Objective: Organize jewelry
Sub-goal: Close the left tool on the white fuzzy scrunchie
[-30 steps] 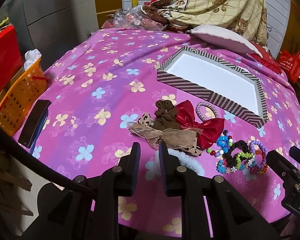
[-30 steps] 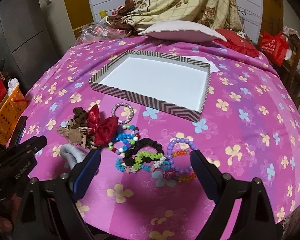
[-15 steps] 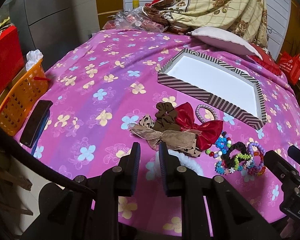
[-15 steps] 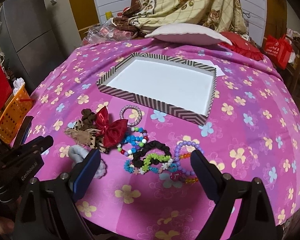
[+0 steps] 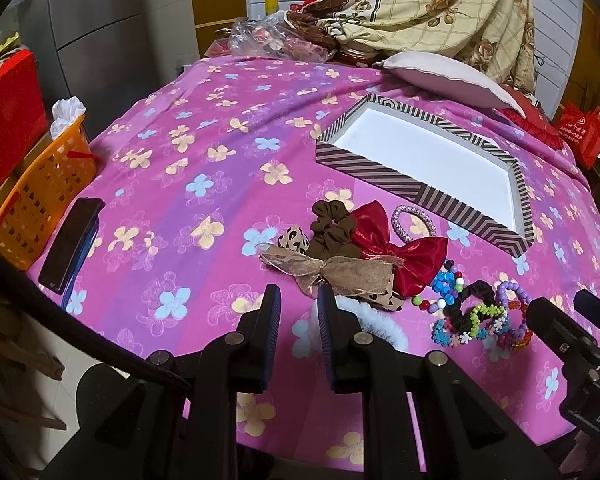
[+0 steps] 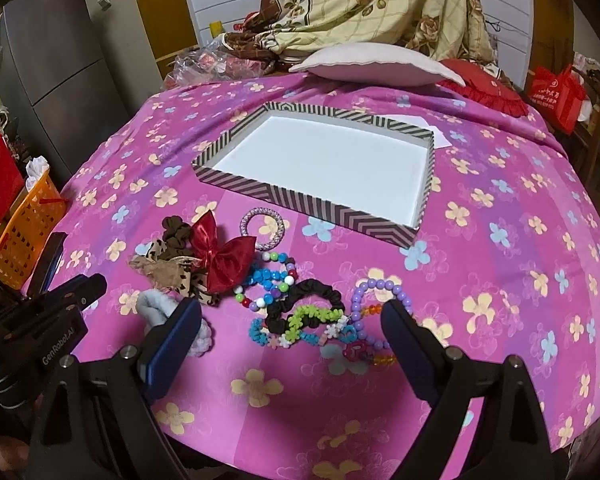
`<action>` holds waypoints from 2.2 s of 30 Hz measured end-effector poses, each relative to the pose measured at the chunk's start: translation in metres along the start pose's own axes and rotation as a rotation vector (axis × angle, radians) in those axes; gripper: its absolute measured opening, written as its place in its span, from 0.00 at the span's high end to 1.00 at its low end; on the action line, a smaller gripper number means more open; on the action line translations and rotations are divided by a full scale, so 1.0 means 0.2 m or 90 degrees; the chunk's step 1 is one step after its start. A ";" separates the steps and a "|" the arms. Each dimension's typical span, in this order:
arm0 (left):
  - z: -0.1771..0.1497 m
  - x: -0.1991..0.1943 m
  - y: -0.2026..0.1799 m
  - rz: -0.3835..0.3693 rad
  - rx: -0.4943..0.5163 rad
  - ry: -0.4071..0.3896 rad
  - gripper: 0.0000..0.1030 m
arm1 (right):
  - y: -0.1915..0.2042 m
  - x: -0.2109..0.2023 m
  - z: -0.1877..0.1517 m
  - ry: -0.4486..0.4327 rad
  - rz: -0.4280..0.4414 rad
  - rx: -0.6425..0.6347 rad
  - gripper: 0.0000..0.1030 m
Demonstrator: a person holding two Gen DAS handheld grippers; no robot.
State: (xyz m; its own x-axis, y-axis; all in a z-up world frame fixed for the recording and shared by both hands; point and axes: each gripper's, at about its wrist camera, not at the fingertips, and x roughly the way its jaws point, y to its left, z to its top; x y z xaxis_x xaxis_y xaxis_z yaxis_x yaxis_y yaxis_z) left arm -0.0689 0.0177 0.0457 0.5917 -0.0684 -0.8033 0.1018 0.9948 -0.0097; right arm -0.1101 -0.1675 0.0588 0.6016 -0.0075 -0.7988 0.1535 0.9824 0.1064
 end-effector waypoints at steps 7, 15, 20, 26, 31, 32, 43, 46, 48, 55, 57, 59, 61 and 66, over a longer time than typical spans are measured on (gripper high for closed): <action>-0.02 0.01 0.00 0.003 0.001 0.004 0.69 | -0.01 0.01 -0.01 0.002 0.000 0.004 0.09; -0.02 0.01 0.00 0.003 0.001 0.005 0.69 | -0.01 0.01 -0.01 0.005 0.002 0.007 0.09; -0.02 0.01 0.00 0.003 0.001 0.004 0.69 | -0.01 0.02 -0.01 0.009 0.002 0.006 0.09; -0.02 0.02 0.00 0.003 0.001 0.006 0.69 | -0.01 0.04 -0.02 0.012 0.005 0.006 0.09; -0.05 0.03 0.00 0.003 0.001 0.010 0.69 | 0.00 0.04 -0.02 0.016 0.006 0.004 0.09; -0.05 0.03 0.00 0.003 0.001 0.011 0.69 | 0.00 0.05 -0.03 0.017 0.007 0.004 0.09; -0.05 0.04 0.00 0.003 0.001 0.013 0.69 | 0.00 0.05 -0.03 0.020 0.008 0.004 0.09; -0.05 0.05 0.00 0.002 0.001 0.015 0.69 | 0.00 0.06 -0.03 0.021 0.008 0.004 0.09; -0.05 0.05 0.00 0.003 0.001 0.015 0.69 | 0.00 0.06 -0.03 0.020 0.008 0.003 0.09; -0.05 0.06 0.00 0.002 -0.002 0.019 0.69 | 0.01 0.07 -0.04 0.023 0.009 0.001 0.09; -0.05 0.06 0.00 0.002 -0.002 0.019 0.69 | 0.01 0.07 -0.04 0.025 0.010 0.001 0.09; -0.05 0.06 0.00 0.002 -0.002 0.020 0.69 | 0.01 0.07 -0.04 0.026 0.010 0.000 0.09; -0.05 0.06 0.00 0.001 -0.002 0.020 0.69 | 0.01 0.07 -0.04 0.025 0.010 0.000 0.09; -0.05 0.06 0.00 0.001 -0.002 0.019 0.69 | 0.02 0.08 -0.04 0.030 0.011 -0.004 0.09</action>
State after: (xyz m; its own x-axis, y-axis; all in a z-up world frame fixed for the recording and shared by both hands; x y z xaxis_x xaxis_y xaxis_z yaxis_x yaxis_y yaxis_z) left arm -0.0708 0.0171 0.0301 0.5674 -0.0639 -0.8209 0.0984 0.9951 -0.0094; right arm -0.1062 -0.1624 0.0420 0.5670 0.0180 -0.8235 0.1390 0.9833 0.1172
